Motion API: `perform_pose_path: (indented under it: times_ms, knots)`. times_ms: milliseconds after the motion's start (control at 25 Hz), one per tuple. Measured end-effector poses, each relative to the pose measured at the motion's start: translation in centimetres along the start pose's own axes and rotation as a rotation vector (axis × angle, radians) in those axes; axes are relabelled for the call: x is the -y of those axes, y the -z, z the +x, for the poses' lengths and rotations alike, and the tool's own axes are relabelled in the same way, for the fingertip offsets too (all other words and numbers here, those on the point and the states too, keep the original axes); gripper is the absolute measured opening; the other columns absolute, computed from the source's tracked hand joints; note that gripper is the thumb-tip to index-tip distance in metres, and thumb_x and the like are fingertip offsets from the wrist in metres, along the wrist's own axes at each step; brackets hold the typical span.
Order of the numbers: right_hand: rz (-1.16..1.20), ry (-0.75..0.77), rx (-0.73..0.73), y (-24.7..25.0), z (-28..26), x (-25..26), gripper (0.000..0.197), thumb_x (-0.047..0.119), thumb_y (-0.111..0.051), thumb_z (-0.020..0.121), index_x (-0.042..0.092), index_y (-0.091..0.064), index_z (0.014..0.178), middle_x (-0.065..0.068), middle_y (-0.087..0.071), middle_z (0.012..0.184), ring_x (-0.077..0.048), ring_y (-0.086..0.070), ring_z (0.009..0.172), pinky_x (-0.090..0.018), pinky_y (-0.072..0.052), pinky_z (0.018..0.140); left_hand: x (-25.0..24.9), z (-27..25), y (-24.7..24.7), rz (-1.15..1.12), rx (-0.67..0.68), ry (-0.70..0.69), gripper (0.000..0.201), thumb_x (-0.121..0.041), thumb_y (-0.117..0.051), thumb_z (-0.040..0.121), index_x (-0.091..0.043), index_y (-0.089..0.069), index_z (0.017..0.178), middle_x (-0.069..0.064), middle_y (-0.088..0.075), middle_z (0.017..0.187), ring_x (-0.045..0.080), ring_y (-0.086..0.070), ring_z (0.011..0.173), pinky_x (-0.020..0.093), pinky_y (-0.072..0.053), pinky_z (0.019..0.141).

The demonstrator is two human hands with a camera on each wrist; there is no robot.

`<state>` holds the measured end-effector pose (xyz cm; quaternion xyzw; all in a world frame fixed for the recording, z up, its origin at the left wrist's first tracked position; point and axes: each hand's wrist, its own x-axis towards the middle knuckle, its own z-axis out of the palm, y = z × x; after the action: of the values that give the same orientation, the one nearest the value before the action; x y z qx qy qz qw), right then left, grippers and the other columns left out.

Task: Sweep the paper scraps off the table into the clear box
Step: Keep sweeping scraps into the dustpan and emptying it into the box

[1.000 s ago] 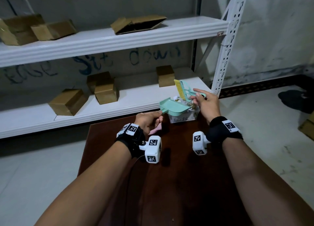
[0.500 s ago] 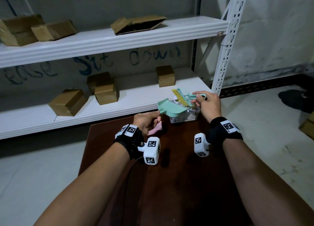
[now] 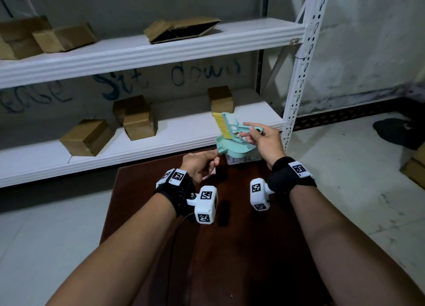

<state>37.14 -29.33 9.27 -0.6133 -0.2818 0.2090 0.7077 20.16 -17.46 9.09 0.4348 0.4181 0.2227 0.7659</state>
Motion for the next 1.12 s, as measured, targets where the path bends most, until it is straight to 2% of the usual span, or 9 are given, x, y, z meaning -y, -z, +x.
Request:
perform_pose_path:
  times_ms: [80, 240, 360, 400, 560, 720, 800, 920, 1120]
  knots:
    - [-0.095, 0.016, -0.002, -0.1, 0.2, -0.7, 0.025, 0.005, -0.053, 0.105, 0.006, -0.070, 0.123, -0.012, -0.077, 0.092, -0.012, -0.072, 0.081, -0.021, -0.054, 0.074, -0.1, -0.1, -0.3, -0.005, 0.009, 0.002, 0.007, -0.001, -0.071, 0.089, 0.001, -0.070, 0.082, 0.009, -0.064, 0.056, 0.009, -0.060, 0.044, 0.012, -0.046, 0.040]
    - [-0.244, 0.010, -0.083, 0.7, 0.9, -1.9, 0.022, 0.015, -0.064, 0.099, 0.027, -0.079, 0.110, -0.005, -0.079, 0.104, -0.020, -0.073, 0.103, -0.041, -0.057, 0.100, -0.4, -0.2, -0.1, 0.008, 0.019, 0.000, 0.005, -0.001, -0.070, 0.089, 0.000, -0.071, 0.084, 0.008, -0.064, 0.056, 0.009, -0.061, 0.045, 0.011, -0.046, 0.041]
    - [-0.289, 0.000, -0.138, 1.3, 1.0, -2.1, 0.030, 0.026, -0.067, 0.094, 0.054, -0.076, 0.100, 0.001, -0.078, 0.113, -0.016, -0.071, 0.109, -0.042, -0.055, 0.103, -0.5, -0.3, 0.2, 0.011, 0.011, -0.005, 0.003, -0.001, -0.070, 0.089, 0.001, -0.072, 0.087, 0.009, -0.064, 0.057, 0.009, -0.060, 0.045, 0.011, -0.045, 0.041]
    - [-0.263, 0.012, -0.153, 1.4, 1.1, -1.9, 0.030, 0.026, -0.067, 0.095, 0.054, -0.075, 0.100, 0.002, -0.078, 0.110, -0.015, -0.071, 0.107, -0.042, -0.056, 0.102, -0.5, -0.3, 0.3, 0.010, 0.007, -0.006, 0.003, -0.001, -0.071, 0.089, 0.001, -0.071, 0.087, 0.009, -0.064, 0.056, 0.009, -0.060, 0.045, 0.011, -0.046, 0.041]
    - [-0.068, 0.050, -0.245, 1.5, 1.0, -0.3, 0.023, 0.020, -0.060, 0.102, 0.023, -0.075, 0.120, -0.002, -0.080, 0.095, -0.016, -0.075, 0.097, -0.044, -0.058, 0.097, -1.0, -0.9, 0.9, 0.006, -0.010, -0.015, 0.005, -0.002, -0.072, 0.088, 0.002, -0.069, 0.085, 0.008, -0.065, 0.055, 0.009, -0.061, 0.044, 0.012, -0.046, 0.040]
    - [0.000, 0.093, -0.315, 1.8, 0.8, 1.3, 0.019, 0.033, -0.061, 0.100, 0.026, -0.076, 0.110, -0.006, -0.080, 0.089, -0.016, -0.069, 0.074, -0.041, -0.054, 0.073, -2.5, -1.3, 1.8, 0.006, -0.033, -0.024, 0.005, -0.004, -0.071, 0.089, 0.000, -0.067, 0.089, 0.008, -0.065, 0.056, 0.009, -0.060, 0.044, 0.012, -0.044, 0.038]
    - [0.035, 0.106, -0.326, 2.0, 0.6, 2.1, 0.020, 0.036, -0.060, 0.097, 0.026, -0.077, 0.105, -0.009, -0.080, 0.088, -0.017, -0.063, 0.071, -0.041, -0.049, 0.069, -3.4, -1.7, 2.1, 0.016, -0.023, -0.045, 0.006, -0.006, -0.070, 0.091, 0.000, -0.068, 0.092, 0.007, -0.065, 0.056, 0.008, -0.059, 0.043, 0.012, -0.043, 0.038]
    - [0.079, 0.139, -0.329, 1.9, -0.4, 3.4, 0.019, 0.028, -0.058, 0.102, 0.023, -0.076, 0.105, -0.010, -0.080, 0.087, -0.017, -0.065, 0.075, -0.034, -0.050, 0.071, -4.5, -2.6, 2.6, 0.017, -0.013, -0.102, 0.008, -0.006, -0.069, 0.091, 0.002, -0.070, 0.092, 0.008, -0.065, 0.058, 0.007, -0.056, 0.043, 0.011, -0.044, 0.039]
    - [0.140, 0.147, -0.292, 1.1, -2.5, 5.0, 0.026, 0.017, -0.049, 0.107, 0.005, -0.072, 0.112, -0.008, -0.078, 0.079, -0.006, -0.060, 0.060, -0.013, -0.043, 0.053, -5.2, -4.6, 4.3, -0.007, -0.007, -0.148, 0.007, -0.006, -0.071, 0.090, 0.000, -0.073, 0.086, 0.010, -0.066, 0.065, 0.009, -0.057, 0.051, 0.010, -0.046, 0.044]
